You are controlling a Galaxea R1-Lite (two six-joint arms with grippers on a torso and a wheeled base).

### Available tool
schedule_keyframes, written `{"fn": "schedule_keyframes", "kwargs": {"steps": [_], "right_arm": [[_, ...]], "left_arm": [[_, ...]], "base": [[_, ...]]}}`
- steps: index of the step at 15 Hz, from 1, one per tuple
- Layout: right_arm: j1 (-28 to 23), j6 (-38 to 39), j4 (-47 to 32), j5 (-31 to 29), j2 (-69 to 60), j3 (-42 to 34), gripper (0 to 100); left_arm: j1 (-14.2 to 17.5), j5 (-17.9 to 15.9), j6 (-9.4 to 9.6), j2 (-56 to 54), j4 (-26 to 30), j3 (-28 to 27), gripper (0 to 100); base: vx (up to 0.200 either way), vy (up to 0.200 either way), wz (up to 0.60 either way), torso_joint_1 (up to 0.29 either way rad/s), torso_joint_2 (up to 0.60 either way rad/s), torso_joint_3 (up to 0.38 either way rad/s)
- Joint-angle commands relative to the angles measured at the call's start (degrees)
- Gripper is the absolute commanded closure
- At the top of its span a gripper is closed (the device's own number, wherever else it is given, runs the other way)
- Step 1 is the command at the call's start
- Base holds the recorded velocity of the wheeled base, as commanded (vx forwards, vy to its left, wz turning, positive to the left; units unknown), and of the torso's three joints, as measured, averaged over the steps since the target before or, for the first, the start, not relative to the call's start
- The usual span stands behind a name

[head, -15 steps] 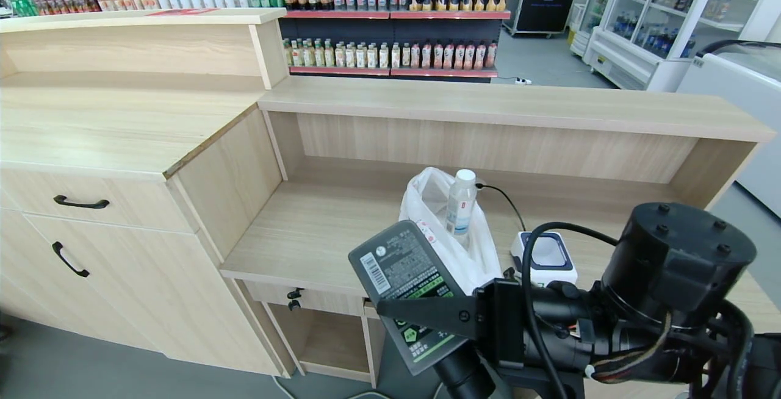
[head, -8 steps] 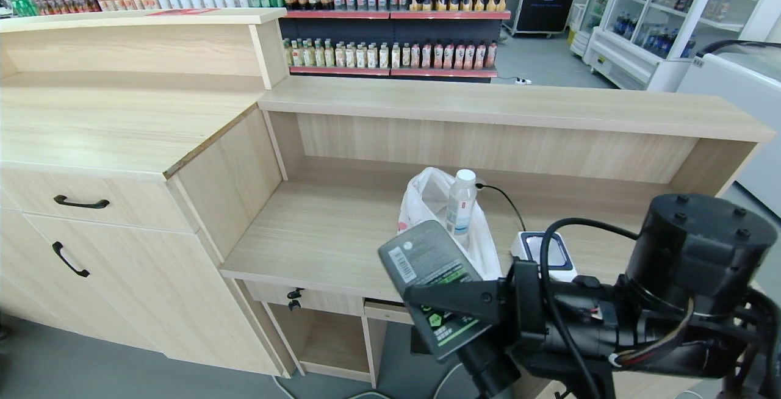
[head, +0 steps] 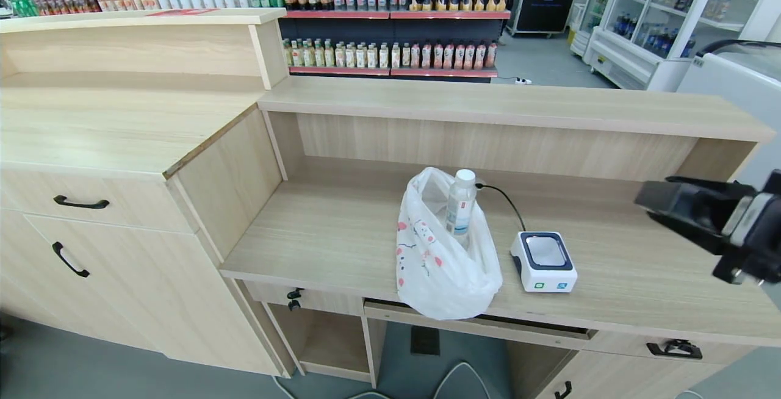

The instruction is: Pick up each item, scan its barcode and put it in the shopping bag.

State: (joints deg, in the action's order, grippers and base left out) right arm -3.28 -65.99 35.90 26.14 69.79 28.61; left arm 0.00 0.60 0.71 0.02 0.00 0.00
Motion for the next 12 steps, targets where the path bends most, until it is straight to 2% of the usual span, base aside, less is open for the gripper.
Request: {"fn": "schedule_keyframes", "kwargs": {"steps": [1, 3, 5, 6, 8, 9, 10, 11, 12], "right_arm": [[-12.63, 18.7, -1.01, -0.47, -3.87, -2.16, 100], [-14.65, 21.52, -1.18, -1.62, -3.35, -2.51, 100], [-16.32, 30.74, -0.92, -5.75, -2.99, -3.3, 100], [-16.32, 31.97, -0.92, -7.59, -2.91, -3.3, 100], [-15.44, 42.17, -1.36, -16.2, -1.24, -2.16, 100], [-14.47, 48.94, -2.94, -22.36, 1.49, -0.49, 100], [-13.33, 57.55, -3.21, -20.95, 3.16, 0.83, 100], [-12.89, 68.18, -2.94, -16.38, 5.53, 1.8, 100], [-14.47, 74.86, -2.94, -11.99, 7.38, 2.41, 100]], "left_arm": [[0.0, 0.02, 0.0, -0.02, 0.0, 0.0, 100], [0.0, 0.02, 0.0, -0.02, 0.0, 0.0, 100], [0.0, 0.02, 0.0, -0.02, 0.0, 0.0, 100], [0.0, 0.02, 0.0, -0.02, 0.0, 0.0, 100], [0.0, 0.02, 0.0, -0.02, 0.0, 0.0, 100], [0.0, 0.02, 0.0, -0.02, 0.0, 0.0, 100], [0.0, 0.02, 0.0, -0.02, 0.0, 0.0, 100], [0.0, 0.02, 0.0, -0.02, 0.0, 0.0, 100], [0.0, 0.02, 0.0, -0.02, 0.0, 0.0, 100]], "base": [[0.0, 0.0, 0.0, 0.0, 0.0, 0.0], [0.0, 0.0, 0.0, 0.0, 0.0, 0.0], [0.0, 0.0, 0.6, 0.005, 0.0, 0.002], [0.0, 0.0, 0.6, 0.002, 0.01, 0.002], [0.0, 0.0, 0.6, 0.005, 0.0, 0.005], [0.0, 0.0, 0.6, 0.002, 0.0, 0.002], [0.0, 0.0, 0.6, 0.002, 0.0, -0.002], [0.0, 0.0, 0.0, 0.0, 0.0, 0.0], [0.0, 0.0, 0.0, 0.0, 0.0, 0.0]]}}
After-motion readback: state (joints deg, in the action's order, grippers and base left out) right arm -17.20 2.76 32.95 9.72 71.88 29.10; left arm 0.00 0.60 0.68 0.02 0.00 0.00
